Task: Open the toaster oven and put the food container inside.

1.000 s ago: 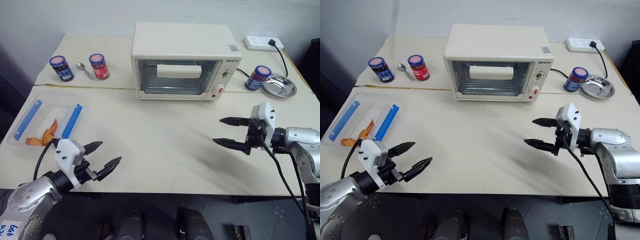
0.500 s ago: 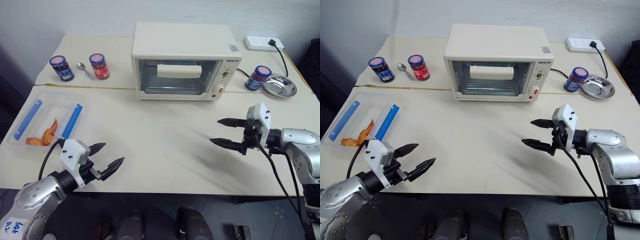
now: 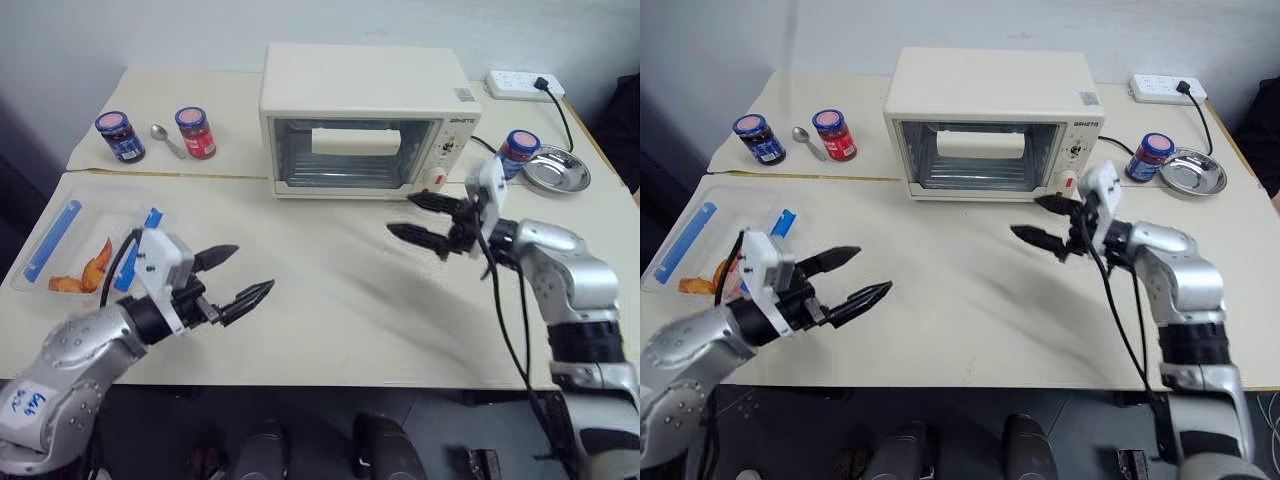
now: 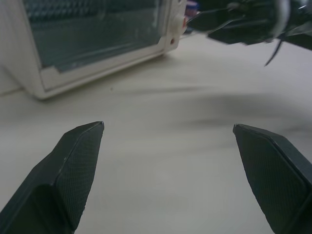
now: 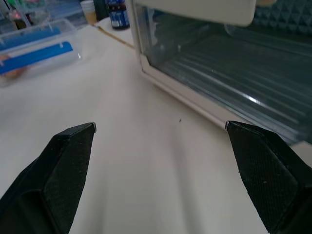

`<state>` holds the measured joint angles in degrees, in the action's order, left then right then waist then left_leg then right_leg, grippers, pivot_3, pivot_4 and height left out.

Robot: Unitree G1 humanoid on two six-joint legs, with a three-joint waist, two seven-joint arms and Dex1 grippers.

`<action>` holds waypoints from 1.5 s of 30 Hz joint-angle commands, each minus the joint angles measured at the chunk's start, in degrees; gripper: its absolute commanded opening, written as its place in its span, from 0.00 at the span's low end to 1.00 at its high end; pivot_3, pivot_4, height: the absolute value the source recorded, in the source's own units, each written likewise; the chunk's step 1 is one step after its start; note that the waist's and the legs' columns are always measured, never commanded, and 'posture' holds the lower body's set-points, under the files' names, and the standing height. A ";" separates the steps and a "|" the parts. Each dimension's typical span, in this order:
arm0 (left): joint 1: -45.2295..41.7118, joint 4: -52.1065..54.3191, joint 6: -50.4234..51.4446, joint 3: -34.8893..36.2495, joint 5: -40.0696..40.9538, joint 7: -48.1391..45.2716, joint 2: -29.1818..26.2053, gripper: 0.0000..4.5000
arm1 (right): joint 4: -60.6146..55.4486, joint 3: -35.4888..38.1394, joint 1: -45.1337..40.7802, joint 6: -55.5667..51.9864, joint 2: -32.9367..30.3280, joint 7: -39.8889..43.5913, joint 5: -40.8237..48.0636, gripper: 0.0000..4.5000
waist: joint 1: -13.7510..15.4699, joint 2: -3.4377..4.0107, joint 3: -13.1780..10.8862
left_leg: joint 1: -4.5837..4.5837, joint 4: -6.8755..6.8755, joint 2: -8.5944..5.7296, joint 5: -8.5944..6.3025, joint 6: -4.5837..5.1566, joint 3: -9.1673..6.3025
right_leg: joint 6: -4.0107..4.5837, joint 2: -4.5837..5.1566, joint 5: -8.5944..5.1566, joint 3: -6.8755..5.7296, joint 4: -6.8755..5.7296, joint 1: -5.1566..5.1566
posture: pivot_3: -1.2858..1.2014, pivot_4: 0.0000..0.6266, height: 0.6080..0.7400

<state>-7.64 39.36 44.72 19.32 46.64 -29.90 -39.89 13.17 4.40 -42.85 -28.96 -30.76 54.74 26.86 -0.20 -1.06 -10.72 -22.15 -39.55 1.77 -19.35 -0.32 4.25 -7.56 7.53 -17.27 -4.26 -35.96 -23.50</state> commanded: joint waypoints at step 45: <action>-45.28 -50.34 -22.03 -20.29 -23.16 -16.42 0.95 0.01 | -17.21 -0.88 9.06 0.66 6.10 0.88 3.35 1.00 | -1.60 0.04 -0.03 | 0.03 0.34 -0.01 0.05 -0.12 0.23 | 0.00 -0.10 0.00 -0.07 0.05 -0.21 | 0.52 0.24 1.00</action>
<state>-51.02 -9.52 25.31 -0.43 25.49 -44.49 -39.14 -0.41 3.72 -34.19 -28.73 -25.21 55.54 28.42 -1.80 -1.02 -10.75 -22.13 -39.21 1.76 -19.30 -0.44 4.49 -7.56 7.43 -17.27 -4.33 -35.91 -23.71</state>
